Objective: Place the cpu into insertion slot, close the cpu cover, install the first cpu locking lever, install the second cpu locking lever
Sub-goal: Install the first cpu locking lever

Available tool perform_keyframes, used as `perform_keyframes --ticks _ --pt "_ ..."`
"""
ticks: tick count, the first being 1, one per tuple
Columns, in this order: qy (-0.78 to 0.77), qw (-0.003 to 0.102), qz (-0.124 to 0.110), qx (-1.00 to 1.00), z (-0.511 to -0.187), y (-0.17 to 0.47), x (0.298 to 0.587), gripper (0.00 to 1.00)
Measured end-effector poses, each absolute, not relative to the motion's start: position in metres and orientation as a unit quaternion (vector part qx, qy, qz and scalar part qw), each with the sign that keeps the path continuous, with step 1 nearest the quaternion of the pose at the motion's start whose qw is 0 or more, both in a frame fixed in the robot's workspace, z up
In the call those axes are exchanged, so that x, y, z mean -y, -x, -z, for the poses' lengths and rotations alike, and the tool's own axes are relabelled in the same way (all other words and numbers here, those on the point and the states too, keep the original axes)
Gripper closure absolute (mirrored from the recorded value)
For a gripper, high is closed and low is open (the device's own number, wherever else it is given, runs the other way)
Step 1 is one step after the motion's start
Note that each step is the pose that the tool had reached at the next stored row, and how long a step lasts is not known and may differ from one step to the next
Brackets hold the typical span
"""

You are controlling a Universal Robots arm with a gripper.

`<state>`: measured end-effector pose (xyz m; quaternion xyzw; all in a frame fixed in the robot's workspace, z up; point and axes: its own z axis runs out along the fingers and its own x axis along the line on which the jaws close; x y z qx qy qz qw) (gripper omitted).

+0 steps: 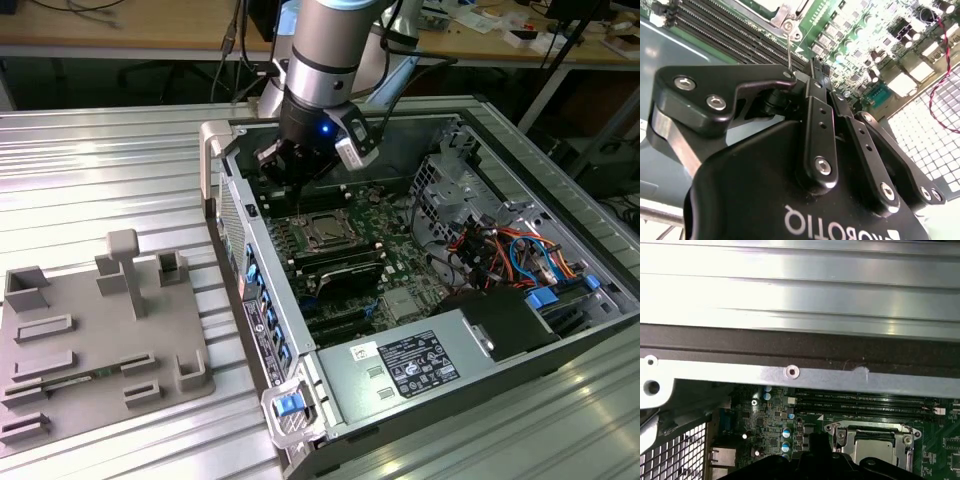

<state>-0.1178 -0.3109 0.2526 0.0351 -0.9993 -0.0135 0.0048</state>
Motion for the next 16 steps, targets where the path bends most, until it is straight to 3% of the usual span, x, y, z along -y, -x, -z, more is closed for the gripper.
perform_keyframes --ticks 16 --pt "-0.038 0.003 0.014 0.999 -0.252 0.103 0.311 0.89"
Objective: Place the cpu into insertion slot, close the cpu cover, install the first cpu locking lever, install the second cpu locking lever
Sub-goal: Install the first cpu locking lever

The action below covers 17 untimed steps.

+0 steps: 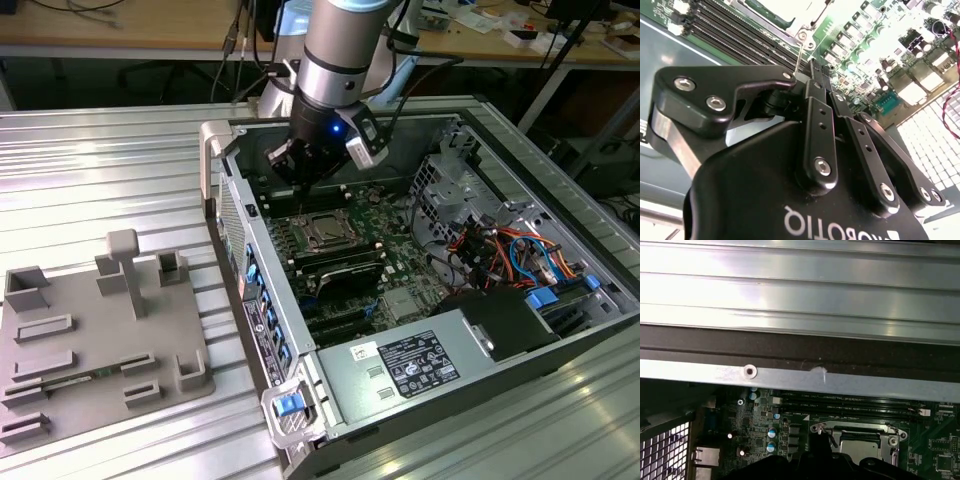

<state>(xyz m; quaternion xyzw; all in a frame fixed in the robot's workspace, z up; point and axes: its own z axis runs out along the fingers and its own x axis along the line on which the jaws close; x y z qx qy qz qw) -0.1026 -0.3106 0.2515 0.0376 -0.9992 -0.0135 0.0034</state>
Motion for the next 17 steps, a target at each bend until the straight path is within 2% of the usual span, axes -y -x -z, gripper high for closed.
perform_keyframes --ticks 17 --pt "-0.038 0.003 0.013 0.999 -0.2481 0.0958 0.3106 0.89"
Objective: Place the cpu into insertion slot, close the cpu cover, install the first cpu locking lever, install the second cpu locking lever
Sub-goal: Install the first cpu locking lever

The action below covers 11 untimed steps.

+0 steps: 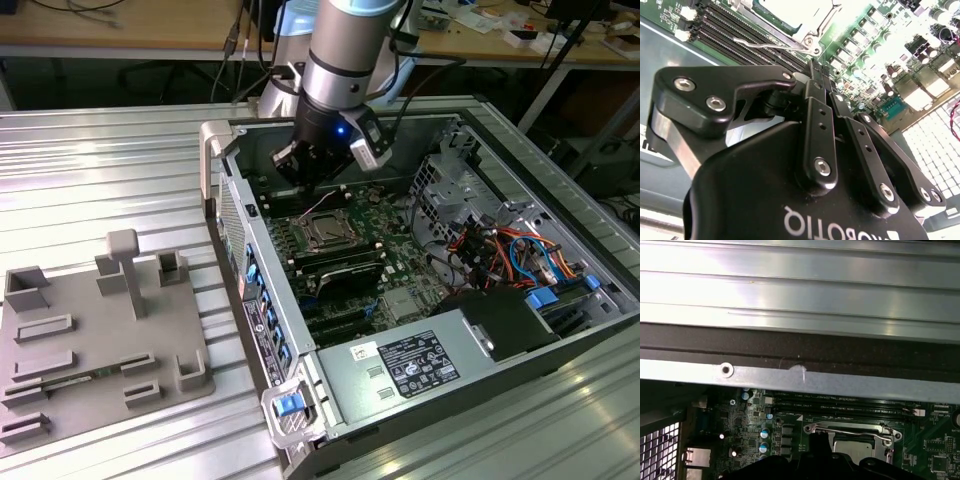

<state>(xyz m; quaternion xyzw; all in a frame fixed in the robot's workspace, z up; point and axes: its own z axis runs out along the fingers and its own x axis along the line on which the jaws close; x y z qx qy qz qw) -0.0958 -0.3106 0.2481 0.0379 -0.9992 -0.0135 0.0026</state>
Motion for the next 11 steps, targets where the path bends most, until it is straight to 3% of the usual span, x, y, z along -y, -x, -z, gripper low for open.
perform_keyframes --ticks 11 --pt "-0.038 0.001 0.013 0.999 -0.243 0.082 0.311 0.89"
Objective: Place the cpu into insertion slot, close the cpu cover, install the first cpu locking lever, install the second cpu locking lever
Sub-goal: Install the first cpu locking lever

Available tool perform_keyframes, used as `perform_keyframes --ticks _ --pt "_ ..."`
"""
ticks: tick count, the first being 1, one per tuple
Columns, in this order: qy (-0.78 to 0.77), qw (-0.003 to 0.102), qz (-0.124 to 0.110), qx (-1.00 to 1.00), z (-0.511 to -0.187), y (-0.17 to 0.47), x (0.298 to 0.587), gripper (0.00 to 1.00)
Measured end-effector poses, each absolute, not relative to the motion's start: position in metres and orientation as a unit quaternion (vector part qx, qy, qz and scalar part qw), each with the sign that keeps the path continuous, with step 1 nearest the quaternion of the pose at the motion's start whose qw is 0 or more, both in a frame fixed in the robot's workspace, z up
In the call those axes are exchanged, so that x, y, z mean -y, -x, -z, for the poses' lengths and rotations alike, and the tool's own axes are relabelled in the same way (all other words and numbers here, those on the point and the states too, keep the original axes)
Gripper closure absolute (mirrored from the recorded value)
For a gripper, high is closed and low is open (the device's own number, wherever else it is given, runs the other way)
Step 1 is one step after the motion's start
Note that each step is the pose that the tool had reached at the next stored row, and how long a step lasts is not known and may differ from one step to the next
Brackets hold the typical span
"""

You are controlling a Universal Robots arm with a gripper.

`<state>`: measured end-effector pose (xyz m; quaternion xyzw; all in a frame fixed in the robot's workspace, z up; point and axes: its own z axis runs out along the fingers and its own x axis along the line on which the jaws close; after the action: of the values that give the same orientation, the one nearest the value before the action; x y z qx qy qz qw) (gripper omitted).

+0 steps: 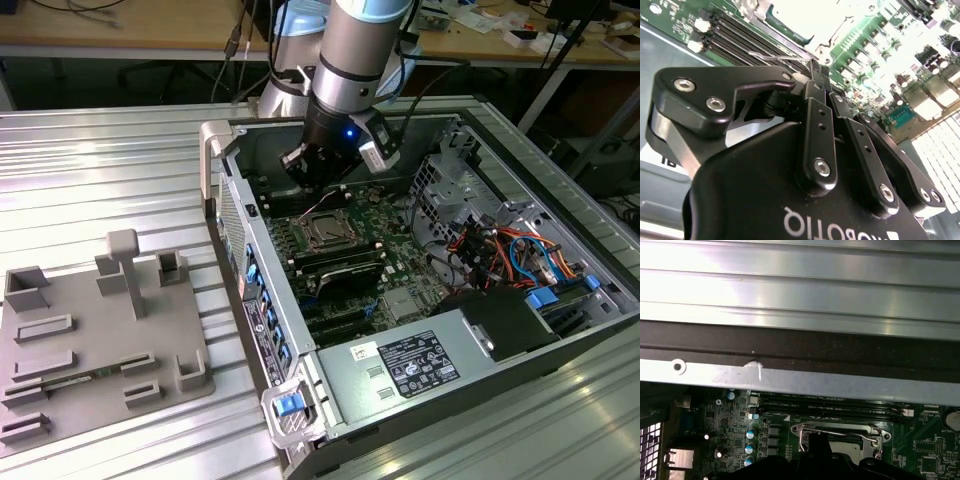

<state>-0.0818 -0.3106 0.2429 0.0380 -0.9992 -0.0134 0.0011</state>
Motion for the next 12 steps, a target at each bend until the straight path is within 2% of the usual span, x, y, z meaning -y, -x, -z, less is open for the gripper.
perform_keyframes --ticks 12 --pt "-0.038 -0.001 0.013 0.999 -0.2406 0.0734 0.3106 0.89"
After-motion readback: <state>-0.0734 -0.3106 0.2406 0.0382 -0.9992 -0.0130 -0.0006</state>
